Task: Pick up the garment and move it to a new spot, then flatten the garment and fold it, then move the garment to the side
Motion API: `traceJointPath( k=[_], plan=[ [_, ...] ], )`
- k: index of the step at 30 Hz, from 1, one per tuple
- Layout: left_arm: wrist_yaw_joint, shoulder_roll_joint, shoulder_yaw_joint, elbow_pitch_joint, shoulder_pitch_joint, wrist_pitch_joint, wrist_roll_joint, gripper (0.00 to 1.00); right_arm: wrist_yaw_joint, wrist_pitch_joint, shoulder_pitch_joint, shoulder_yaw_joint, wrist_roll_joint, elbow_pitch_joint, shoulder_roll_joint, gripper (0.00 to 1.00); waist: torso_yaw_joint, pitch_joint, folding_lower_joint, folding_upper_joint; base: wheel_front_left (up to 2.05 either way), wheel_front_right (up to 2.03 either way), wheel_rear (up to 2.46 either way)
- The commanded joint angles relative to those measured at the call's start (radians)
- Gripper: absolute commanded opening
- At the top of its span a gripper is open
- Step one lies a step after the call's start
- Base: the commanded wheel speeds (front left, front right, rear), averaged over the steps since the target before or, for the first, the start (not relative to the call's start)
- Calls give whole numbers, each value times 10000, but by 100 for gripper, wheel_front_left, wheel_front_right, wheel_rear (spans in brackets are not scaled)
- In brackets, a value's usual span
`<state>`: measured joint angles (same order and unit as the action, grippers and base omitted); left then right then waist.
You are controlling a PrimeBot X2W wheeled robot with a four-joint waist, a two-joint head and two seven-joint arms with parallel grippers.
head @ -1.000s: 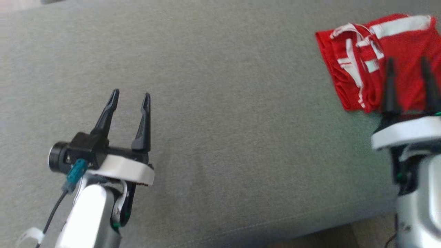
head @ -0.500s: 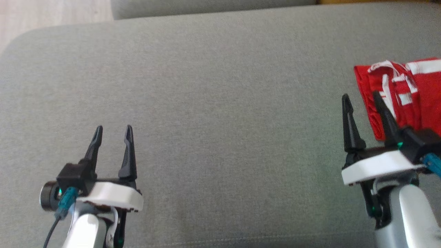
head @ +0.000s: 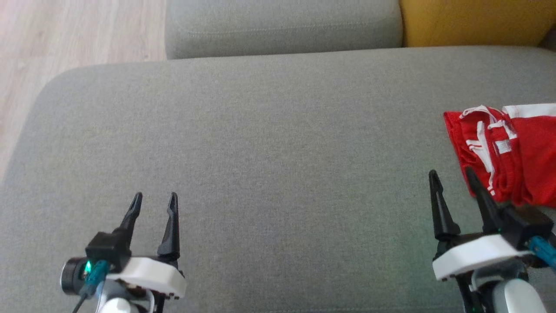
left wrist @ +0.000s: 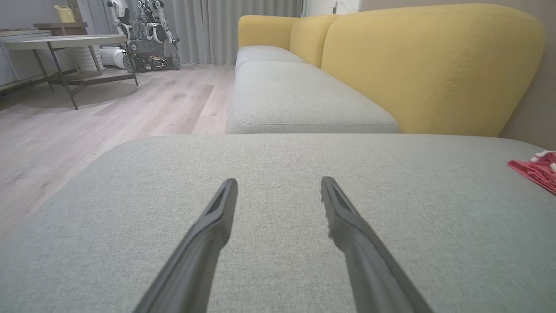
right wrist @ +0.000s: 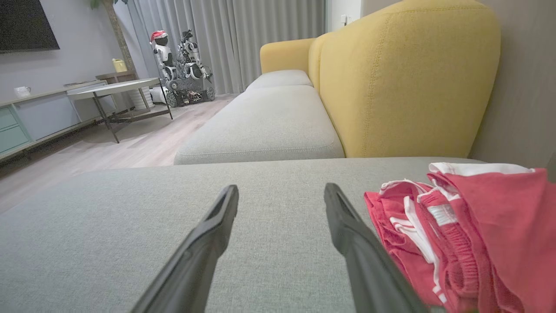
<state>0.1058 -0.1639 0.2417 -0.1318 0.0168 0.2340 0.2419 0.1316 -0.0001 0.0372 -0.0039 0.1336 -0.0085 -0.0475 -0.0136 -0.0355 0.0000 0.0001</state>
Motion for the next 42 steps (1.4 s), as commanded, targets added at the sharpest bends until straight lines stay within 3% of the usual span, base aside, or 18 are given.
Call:
traceJointPath(
  k=[1, 38, 39, 42],
  plan=[
    [4, -237, -326, 299, -233, -25, 64, 100, -9, 39, -133, 211, -15, -477, -29, 100, 15, 137, 0, -1, 0, 0, 0],
    [158, -582, -40, 654, -24, -86, 123, 100, -9, 265, 433, 213, 154, -803, -28, 100, -76, 422, 0, -1, 0, 0, 0],
    [114, -389, 339, 302, 425, -180, 100, 0, 0, 272, 609, -6, 110, -446, 19, 0, -78, 422, 0, -1, 0, 0, 0],
    [98, -317, 384, 5, 467, -201, 107, 0, 0, 270, 619, 23, 125, -127, 25, 0, -80, 422, 0, -1, 0, 0, 0]
  ],
)
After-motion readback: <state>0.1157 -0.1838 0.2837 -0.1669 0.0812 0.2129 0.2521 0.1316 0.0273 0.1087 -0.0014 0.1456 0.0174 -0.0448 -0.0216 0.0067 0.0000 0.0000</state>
